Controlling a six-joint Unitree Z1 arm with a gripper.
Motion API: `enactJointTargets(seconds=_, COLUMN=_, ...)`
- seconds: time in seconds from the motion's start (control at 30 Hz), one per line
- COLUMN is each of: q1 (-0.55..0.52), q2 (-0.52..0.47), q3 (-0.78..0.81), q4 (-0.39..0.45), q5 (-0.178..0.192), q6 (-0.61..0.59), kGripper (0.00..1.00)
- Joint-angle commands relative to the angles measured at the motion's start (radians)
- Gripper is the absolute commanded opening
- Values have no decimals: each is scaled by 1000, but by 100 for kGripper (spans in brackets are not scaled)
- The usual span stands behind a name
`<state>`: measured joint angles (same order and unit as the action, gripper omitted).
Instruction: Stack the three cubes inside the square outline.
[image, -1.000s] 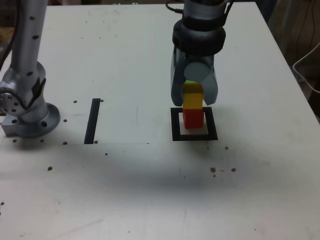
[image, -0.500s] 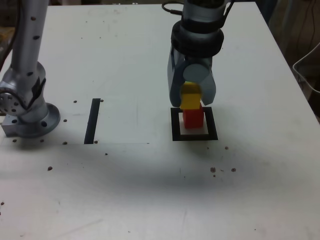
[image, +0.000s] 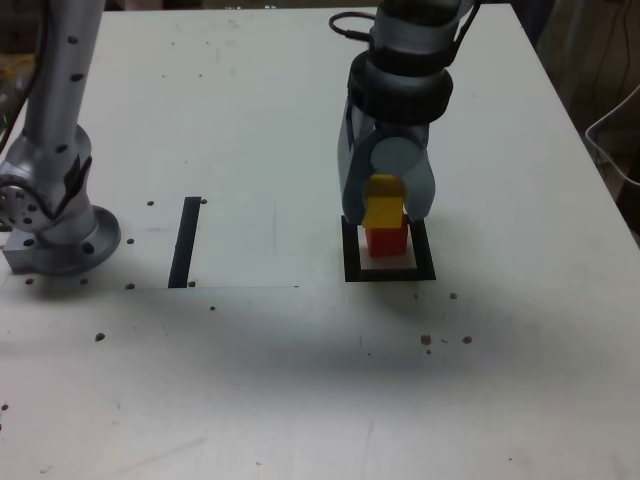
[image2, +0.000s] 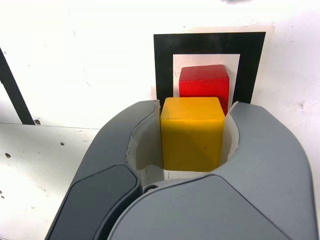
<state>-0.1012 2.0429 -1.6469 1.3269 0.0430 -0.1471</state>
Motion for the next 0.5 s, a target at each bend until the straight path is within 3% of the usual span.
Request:
enactJointTargets(seconds=0.0, q1=-2, q2=10, q3=-4, q4=1, q5=0, q6=2, kGripper=21)
enactJointTargets(seconds=0.47, q1=4, q2=11, q3=-16, q4=-3, q5=15, q6=9, kGripper=31)
